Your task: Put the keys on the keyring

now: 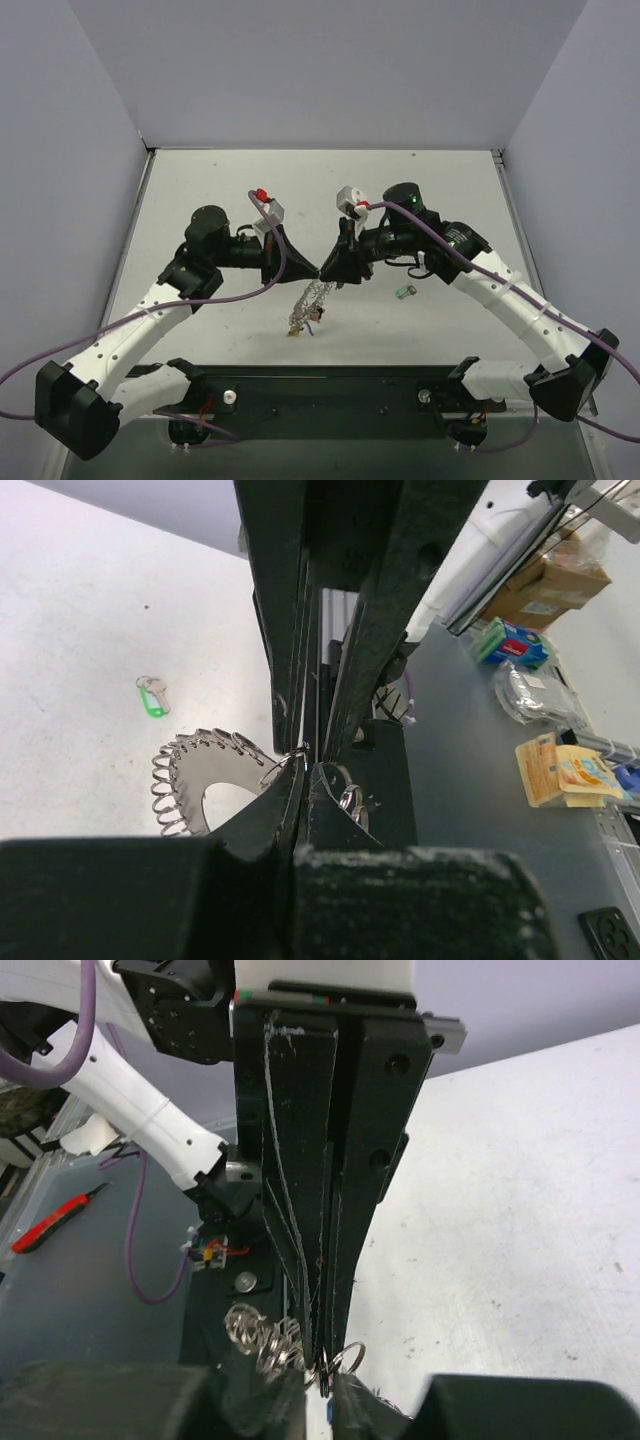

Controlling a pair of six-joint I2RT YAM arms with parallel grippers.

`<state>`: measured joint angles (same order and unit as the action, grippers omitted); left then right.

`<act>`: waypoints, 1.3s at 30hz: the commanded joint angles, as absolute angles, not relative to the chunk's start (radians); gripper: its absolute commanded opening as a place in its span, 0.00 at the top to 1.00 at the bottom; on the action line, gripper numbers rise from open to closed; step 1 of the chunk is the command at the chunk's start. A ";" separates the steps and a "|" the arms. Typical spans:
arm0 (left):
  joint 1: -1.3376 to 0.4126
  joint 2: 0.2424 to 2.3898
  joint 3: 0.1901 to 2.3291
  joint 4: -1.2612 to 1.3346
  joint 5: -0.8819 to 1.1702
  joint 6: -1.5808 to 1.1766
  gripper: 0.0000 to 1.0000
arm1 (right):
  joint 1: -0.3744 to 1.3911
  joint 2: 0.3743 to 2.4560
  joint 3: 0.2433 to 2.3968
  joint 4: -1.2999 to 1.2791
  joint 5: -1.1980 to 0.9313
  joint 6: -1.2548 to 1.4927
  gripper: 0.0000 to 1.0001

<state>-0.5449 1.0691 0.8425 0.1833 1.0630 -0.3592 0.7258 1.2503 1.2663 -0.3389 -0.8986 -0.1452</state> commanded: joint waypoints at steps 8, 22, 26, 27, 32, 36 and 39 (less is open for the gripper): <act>-0.552 0.910 0.946 -0.120 0.715 -0.153 1.00 | 0.650 1.034 1.175 -0.115 -0.753 -0.075 0.34; -0.565 0.724 0.882 -0.014 0.536 -0.149 1.00 | 0.650 1.130 1.195 -0.058 -0.891 -0.006 0.24; -0.565 0.785 0.929 -0.054 0.678 -0.121 1.00 | 0.660 1.141 1.192 0.020 -0.931 0.035 0.25; -0.565 0.795 0.934 -0.057 0.716 -0.112 1.00 | 0.661 1.141 1.193 0.029 -0.939 0.052 0.26; -0.566 0.813 0.927 -0.015 0.781 -0.103 1.00 | 0.667 1.144 1.192 0.122 -1.025 0.118 0.31; -0.566 0.811 0.925 -0.014 0.747 -0.118 1.00 | 0.733 1.166 1.210 0.080 -0.956 0.091 0.33; -0.566 0.813 0.922 0.026 0.733 -0.127 1.00 | 0.810 1.207 1.256 -0.063 -0.824 0.009 0.39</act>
<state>-0.5632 0.8307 0.8814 -0.0963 0.7227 -0.1223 0.7330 1.1664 1.1927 0.0040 -0.9169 0.0807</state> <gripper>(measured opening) 0.022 0.655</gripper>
